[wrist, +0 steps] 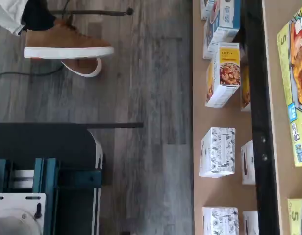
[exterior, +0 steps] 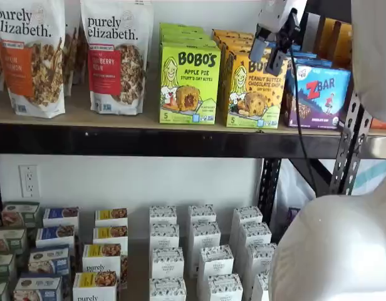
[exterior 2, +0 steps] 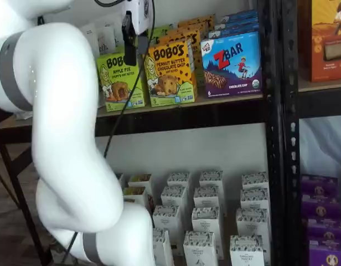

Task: Pick up the orange box on the top shelf, the fifth box from the left

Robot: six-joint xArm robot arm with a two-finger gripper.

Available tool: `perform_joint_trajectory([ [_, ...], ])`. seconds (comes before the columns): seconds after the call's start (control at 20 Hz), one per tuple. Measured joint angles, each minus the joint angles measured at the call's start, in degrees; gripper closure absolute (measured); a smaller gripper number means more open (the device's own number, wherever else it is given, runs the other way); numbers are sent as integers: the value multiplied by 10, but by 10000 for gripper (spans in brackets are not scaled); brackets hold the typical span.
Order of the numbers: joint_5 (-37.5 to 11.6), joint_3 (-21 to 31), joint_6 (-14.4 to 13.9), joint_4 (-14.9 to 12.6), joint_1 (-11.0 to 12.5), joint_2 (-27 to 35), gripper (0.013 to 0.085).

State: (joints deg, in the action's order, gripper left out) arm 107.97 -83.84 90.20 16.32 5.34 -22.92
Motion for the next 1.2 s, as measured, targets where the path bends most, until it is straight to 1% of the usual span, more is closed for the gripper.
perform_joint_trajectory([
  [0.1, 26, -23, -4, -19, -9, 17, 130],
  [0.2, 36, -34, -5, -26, -11, 26, 130],
  [0.3, 38, -38, -4, -25, -10, 30, 130],
  [0.5, 28, -40, -2, -7, -1, 31, 130],
  [0.6, 4, -30, 1, 7, 5, 22, 130],
  [0.95, -89, 0, 10, 26, 17, 2, 130],
  [1.05, -106, -1, 14, 27, 21, 6, 130],
  [1.2, -120, -9, 22, 19, 25, 18, 130],
])
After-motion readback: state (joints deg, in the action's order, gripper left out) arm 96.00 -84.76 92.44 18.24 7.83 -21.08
